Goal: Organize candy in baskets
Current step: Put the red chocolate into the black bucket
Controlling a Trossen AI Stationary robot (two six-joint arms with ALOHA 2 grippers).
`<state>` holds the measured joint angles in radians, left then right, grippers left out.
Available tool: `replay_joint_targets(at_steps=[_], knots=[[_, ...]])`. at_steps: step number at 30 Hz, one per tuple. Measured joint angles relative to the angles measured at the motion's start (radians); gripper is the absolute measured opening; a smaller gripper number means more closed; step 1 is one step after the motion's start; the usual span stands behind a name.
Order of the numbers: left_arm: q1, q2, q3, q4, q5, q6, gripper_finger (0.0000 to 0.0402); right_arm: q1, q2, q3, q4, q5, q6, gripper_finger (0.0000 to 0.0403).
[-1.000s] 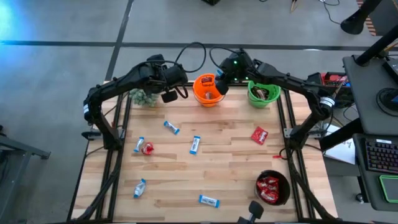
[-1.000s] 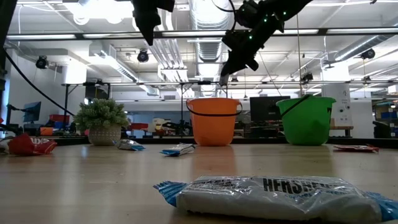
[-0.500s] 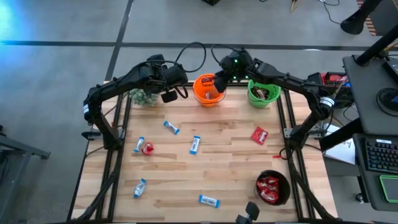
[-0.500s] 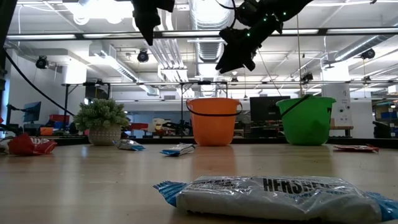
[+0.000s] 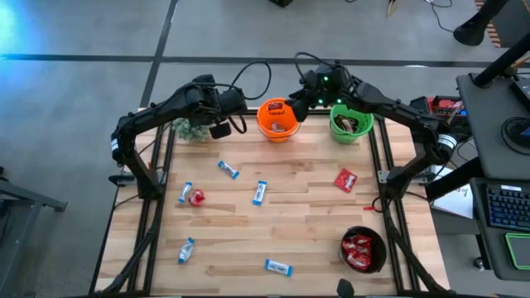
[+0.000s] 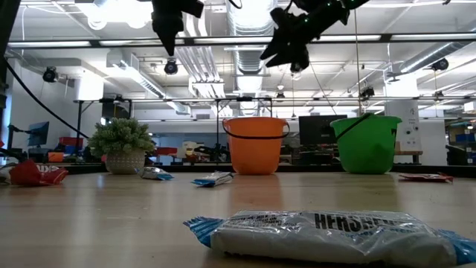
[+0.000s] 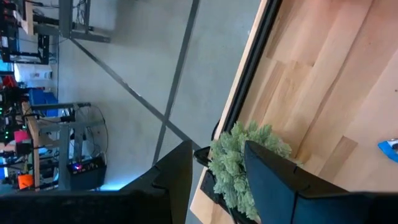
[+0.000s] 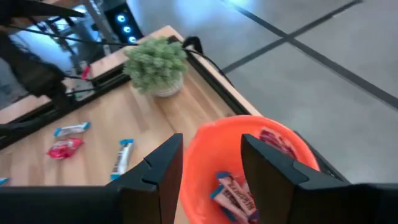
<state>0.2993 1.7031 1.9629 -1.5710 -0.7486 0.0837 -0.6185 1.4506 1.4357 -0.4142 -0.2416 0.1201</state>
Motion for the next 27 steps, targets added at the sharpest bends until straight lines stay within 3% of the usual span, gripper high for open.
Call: replay_joint_targets(at_steps=[3, 10, 18, 24, 27], knots=[[0.000, 0.000, 0.000, 0.000, 0.018, 0.000, 0.0128, 0.012, -0.008, 0.000, 0.000, -0.020, 0.000, 0.0147], [-0.001, -0.018, -0.001, 0.000, 0.241, -0.021, 0.0128, 0.019, -0.008, 0.000, -0.008, -0.023, -0.011, 0.0141], [0.000, -0.040, 0.031, 0.000, 0.193, 0.038, 0.0128, 0.027, -0.008, 0.000, -0.050, -0.031, -0.023, 0.0141], [0.003, -0.056, 0.081, 0.000, 0.158, 0.039, 0.0128, 0.039, -0.008, 0.000, -0.080, -0.213, -0.036, 0.0141], [0.003, -0.068, 0.108, 0.000, 0.158, 0.039, 0.0128, 0.056, -0.008, 0.000, -0.078, -0.228, -0.058, 0.0141]])
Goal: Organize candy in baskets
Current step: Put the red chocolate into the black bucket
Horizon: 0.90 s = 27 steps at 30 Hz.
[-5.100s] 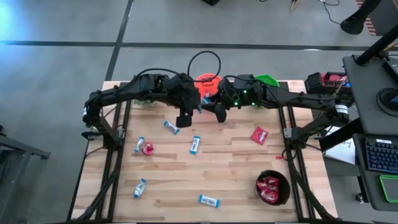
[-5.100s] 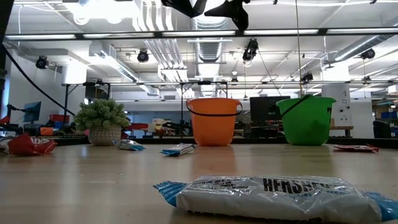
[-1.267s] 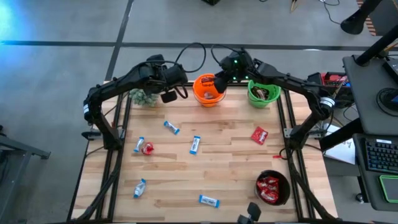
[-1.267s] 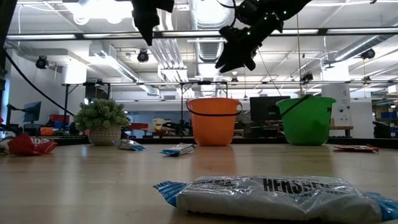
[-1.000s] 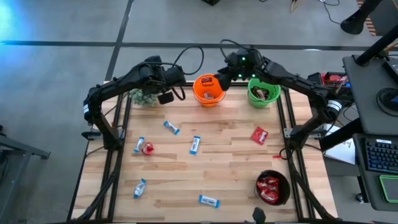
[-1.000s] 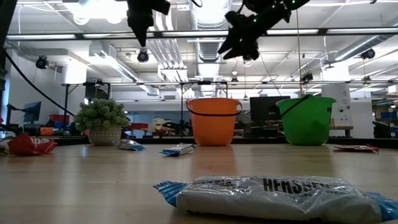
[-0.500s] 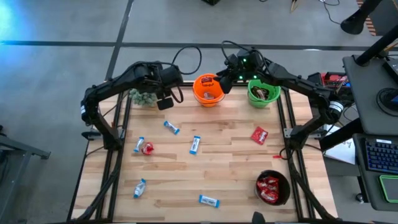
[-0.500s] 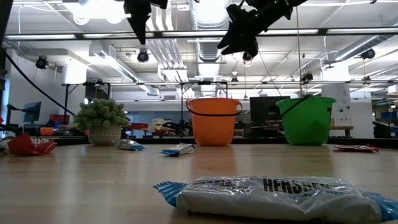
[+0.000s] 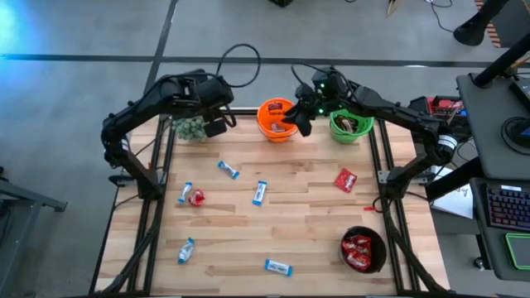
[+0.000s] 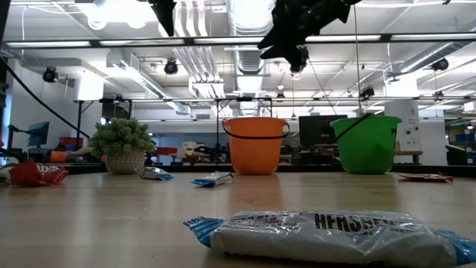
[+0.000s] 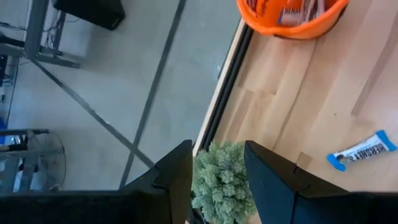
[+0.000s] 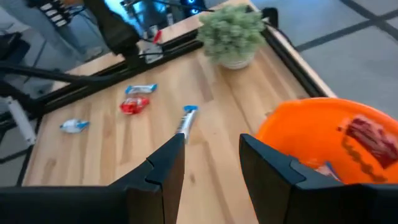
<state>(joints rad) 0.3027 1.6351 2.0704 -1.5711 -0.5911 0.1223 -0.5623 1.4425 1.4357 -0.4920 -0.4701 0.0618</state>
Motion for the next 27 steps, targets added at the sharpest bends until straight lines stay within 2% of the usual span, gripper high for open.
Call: replay_joint_targets(at_steps=[4, 9, 20, 27], knots=[[0.000, -0.022, 0.008, 0.001, 0.019, 0.000, 0.0128, 0.011, 0.000, 0.000, 0.001, -0.001, 0.044, 0.0141], [0.000, -0.099, -0.043, 0.000, 0.102, -0.004, 0.0128, 0.026, 0.000, 0.000, 0.003, 0.000, 0.107, 0.0141], [0.000, -0.259, -0.066, 0.000, 0.509, -0.049, 0.0128, 0.063, 0.000, 0.000, 0.075, 0.053, 0.262, 0.0141], [0.000, -0.321, -0.066, 0.029, 0.525, -0.094, 0.0128, 0.095, 0.000, 0.001, 0.146, 0.054, 0.345, 0.0141]])
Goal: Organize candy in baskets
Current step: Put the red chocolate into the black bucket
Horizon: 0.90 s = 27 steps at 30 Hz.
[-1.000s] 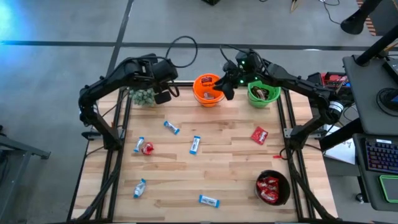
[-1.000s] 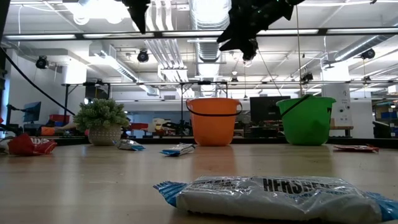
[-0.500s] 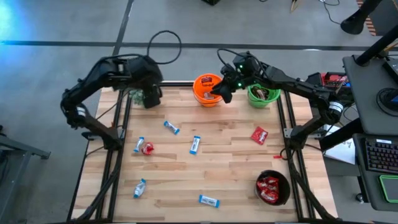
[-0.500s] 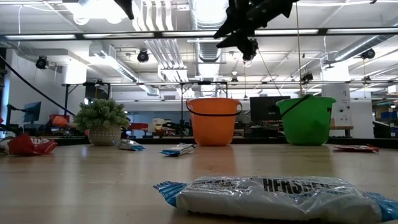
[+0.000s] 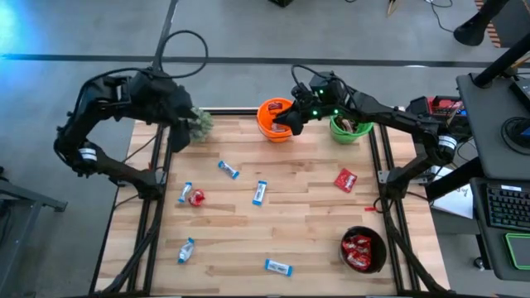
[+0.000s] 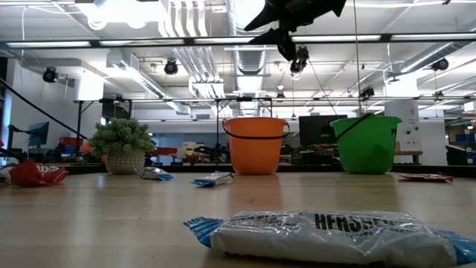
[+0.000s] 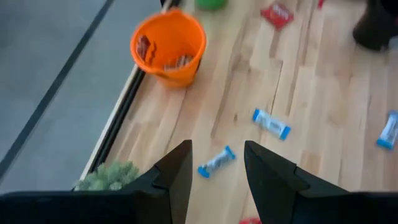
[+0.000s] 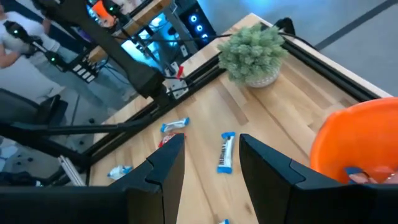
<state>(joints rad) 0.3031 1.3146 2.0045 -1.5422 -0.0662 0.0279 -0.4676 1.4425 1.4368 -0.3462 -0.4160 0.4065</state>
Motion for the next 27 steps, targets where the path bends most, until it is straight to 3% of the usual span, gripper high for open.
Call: replay_joint_targets(at_steps=[5, 15, 27], knots=[[-0.001, 0.011, 0.000, 0.051, 0.008, -0.069, 0.0128, 0.039, 0.000, 0.000, 0.004, 0.038, 0.002, 0.0141], [0.000, 0.054, -0.003, -0.027, 0.030, -0.024, 0.0128, 0.103, 0.000, 0.000, 0.008, 0.062, -0.003, 0.0141], [0.000, -0.028, -0.004, -0.029, 0.265, -0.137, 0.0144, 0.147, 0.000, 0.000, 0.008, 0.114, 0.000, 0.0141]])
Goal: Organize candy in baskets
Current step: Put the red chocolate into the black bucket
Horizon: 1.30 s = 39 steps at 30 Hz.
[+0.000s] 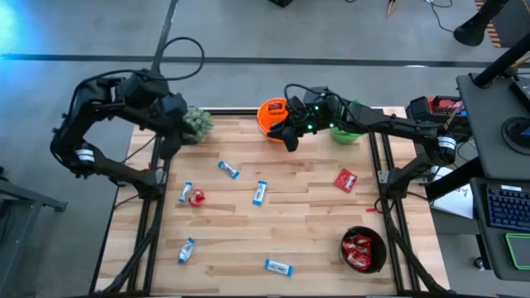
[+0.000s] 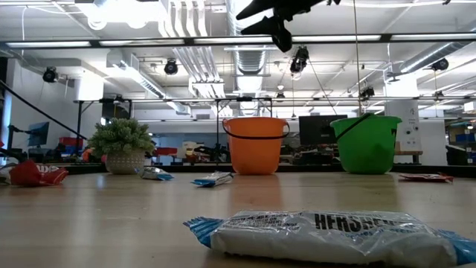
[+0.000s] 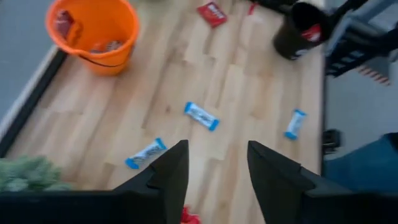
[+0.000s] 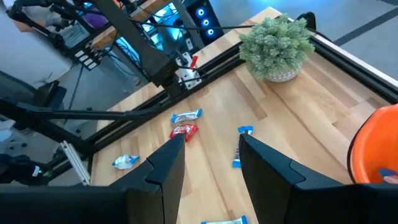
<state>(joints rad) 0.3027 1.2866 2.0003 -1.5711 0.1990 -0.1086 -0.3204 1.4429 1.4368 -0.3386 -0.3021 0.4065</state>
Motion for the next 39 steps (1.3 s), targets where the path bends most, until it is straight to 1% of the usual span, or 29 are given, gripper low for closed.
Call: replay_joint_targets(at_steps=[2, 6, 10, 14, 17, 22, 26, 34, 39], knots=[[0.000, -0.013, 0.000, 0.000, 0.023, -0.024, 0.0160, 0.008, 0.000, 0.000, 0.000, 0.019, 0.003, 0.0141], [-0.001, -0.032, 0.000, 0.000, 0.016, -0.041, 0.0191, 0.028, 0.000, 0.000, 0.000, 0.050, 0.005, 0.0141], [-0.001, -0.062, -0.016, 0.000, -0.078, -0.094, 0.0196, 0.050, 0.000, 0.000, 0.000, 0.052, 0.007, 0.0141], [-0.001, -0.124, -0.075, 0.001, -0.164, -0.122, 0.0193, 0.069, 0.000, 0.000, 0.000, 0.072, 0.047, 0.0141], [-0.001, -0.189, -0.157, 0.000, -0.195, -0.184, 0.0192, 0.084, 0.000, 0.000, 0.000, 0.098, 0.055, 0.0141], [-0.001, -0.311, -0.333, 0.000, -0.197, -0.278, 0.0192, 0.096, 0.000, 0.000, 0.000, 0.104, 0.058, 0.0141], [-0.001, -0.386, -0.457, 0.000, -0.197, -0.314, 0.0192, 0.096, 0.000, 0.000, 0.000, 0.104, 0.079, 0.0141], [-0.001, -0.498, -0.671, 0.013, -0.198, -0.374, 0.0192, 0.096, 0.000, 0.000, 0.000, 0.104, 0.092, 0.0141], [-0.001, -0.548, -0.814, 0.090, -0.198, -0.402, 0.0192, 0.096, 0.000, 0.000, 0.000, 0.103, 0.092, 0.0141]])
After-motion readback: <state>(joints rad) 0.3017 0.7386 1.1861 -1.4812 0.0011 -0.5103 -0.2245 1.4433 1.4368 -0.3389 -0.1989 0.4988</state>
